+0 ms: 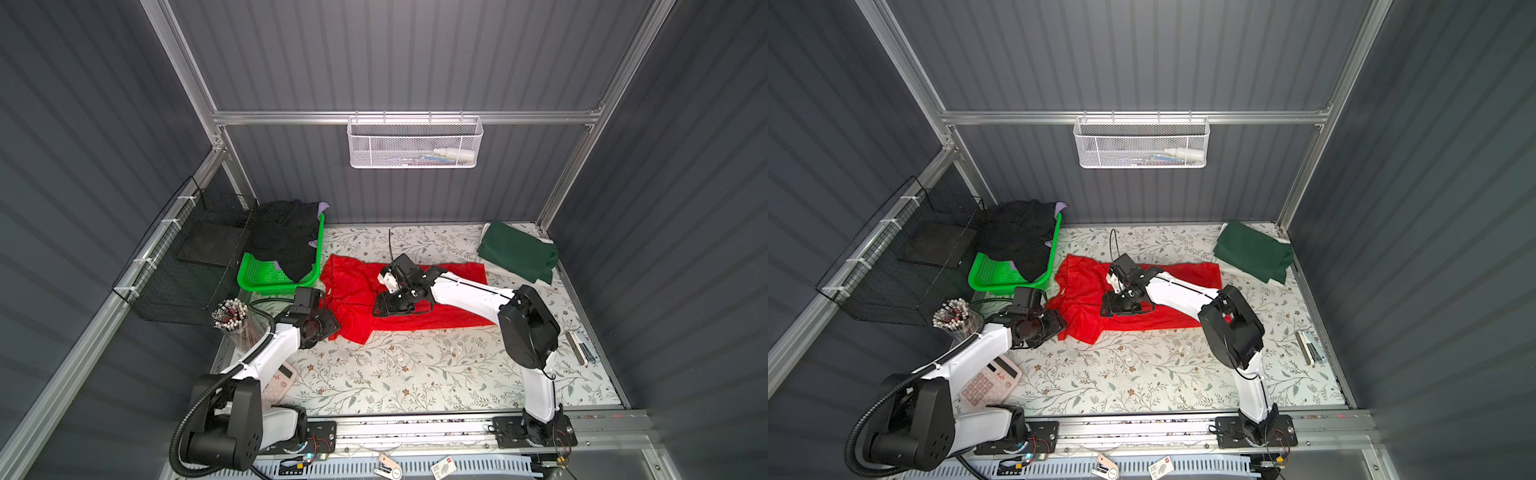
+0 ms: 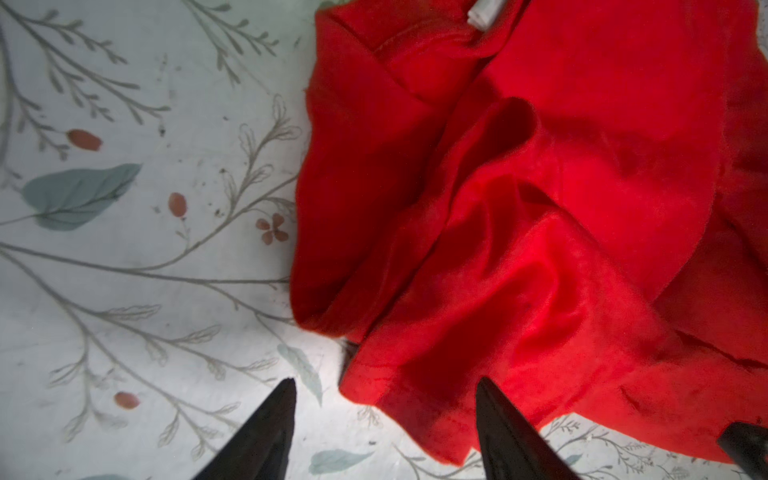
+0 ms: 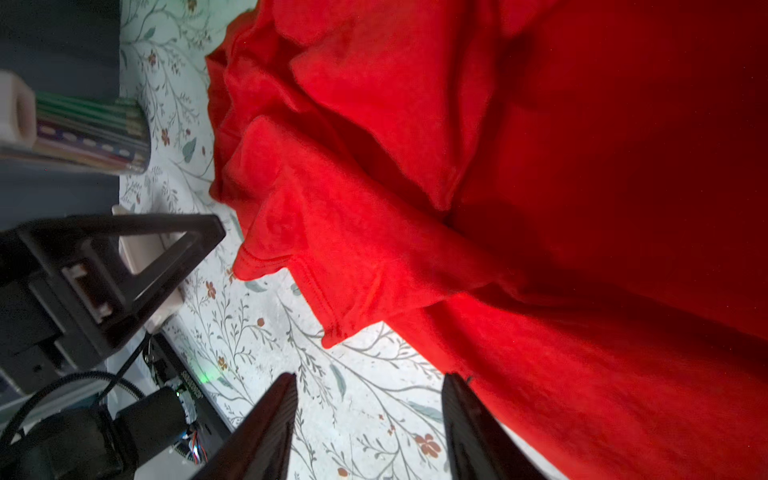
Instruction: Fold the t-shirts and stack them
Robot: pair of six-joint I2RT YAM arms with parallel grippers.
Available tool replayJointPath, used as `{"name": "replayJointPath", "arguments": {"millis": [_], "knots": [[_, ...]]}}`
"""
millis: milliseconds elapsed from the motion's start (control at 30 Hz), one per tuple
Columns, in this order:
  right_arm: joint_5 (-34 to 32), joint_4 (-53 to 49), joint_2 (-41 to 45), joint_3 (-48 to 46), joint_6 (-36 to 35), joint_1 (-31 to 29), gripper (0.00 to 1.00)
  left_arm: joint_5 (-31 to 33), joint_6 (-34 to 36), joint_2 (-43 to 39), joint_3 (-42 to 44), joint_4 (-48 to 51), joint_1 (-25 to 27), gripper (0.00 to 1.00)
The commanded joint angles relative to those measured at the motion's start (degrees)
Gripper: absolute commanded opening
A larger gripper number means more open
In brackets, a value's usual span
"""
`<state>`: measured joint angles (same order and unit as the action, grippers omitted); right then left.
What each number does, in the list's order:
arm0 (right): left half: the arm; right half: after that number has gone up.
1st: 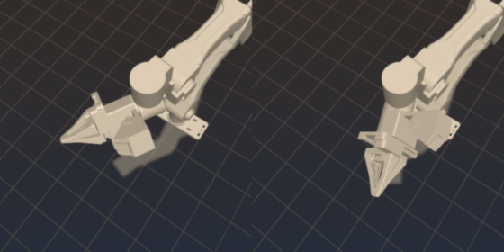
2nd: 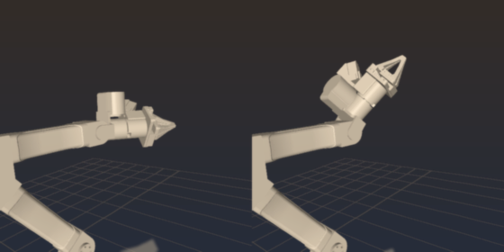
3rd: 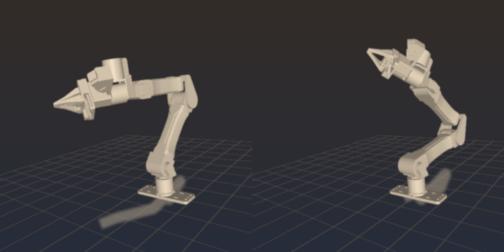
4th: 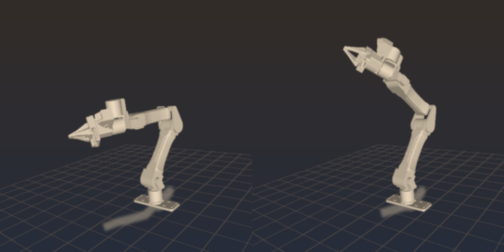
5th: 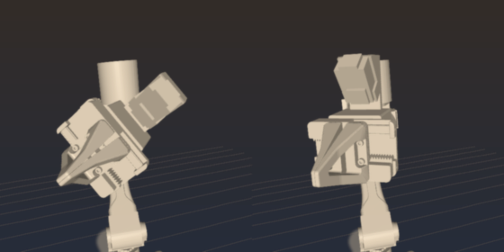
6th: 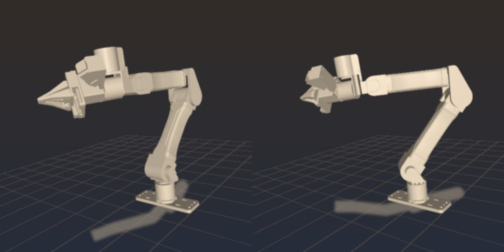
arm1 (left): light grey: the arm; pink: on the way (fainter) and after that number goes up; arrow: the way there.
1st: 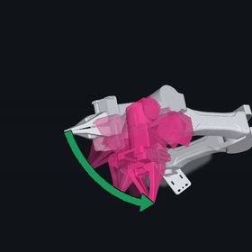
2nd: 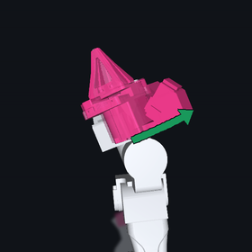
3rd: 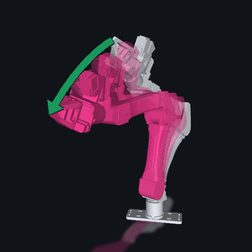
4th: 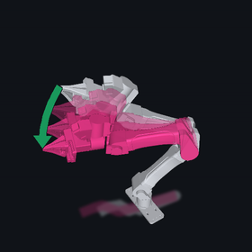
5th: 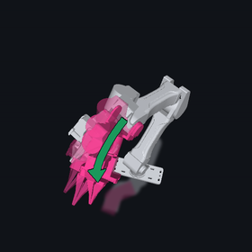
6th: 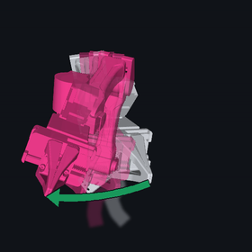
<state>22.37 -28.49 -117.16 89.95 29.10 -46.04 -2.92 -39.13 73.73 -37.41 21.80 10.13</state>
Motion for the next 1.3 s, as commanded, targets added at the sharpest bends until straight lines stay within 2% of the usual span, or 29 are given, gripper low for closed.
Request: {"name": "replayJointPath", "arguments": {"millis": [0, 200, 533, 700, 867, 900, 1267], "knots": [[2.5, -5.5, -2.9, 2.8, -2.7, -1.6, 0.56, -3.4, -1.0, 2.5, 1.0, -3.0, -0.2, 0.66], [3.0, -11.5, -6.3, 6.7, -4.8, -4.6, 0.53, -5.5, -1.2, 2.8, 2.1, -5.5, -0.2, 0.59], [3.6, -15.5, -11.4, 11.2, -4.1, -6.6, 0.51, -7.1, 0.3, 1.6, 3.4, -4.1, -0.2, 0.58], [0.3, -18.4, -14.3, 14.2, -0.9, -6.8, 0.51, -8.0, 0.7, -0.4, 3.5, -3.2, -0.2, 0.58], [-2.4, -21.5, -17.0, 17.9, 1.7, -7.5, 0.47, -8.9, 2.2, -1.0, 3.2, -2.2, -0.2, 0.58], [-4.7, -22.2, -17.6, 18.8, 2.2, -7.7, 0.46, -9.1, 2.6, -1.2, 3.3, -2.2, -0.2, 0.58], [-8.5, -29.6, -23.7, 27.8, 6.1, -9.3, 0.39, -9.8, 6.2, -4.7, 4.1, -0.5, -0.2, 0.58]]}}
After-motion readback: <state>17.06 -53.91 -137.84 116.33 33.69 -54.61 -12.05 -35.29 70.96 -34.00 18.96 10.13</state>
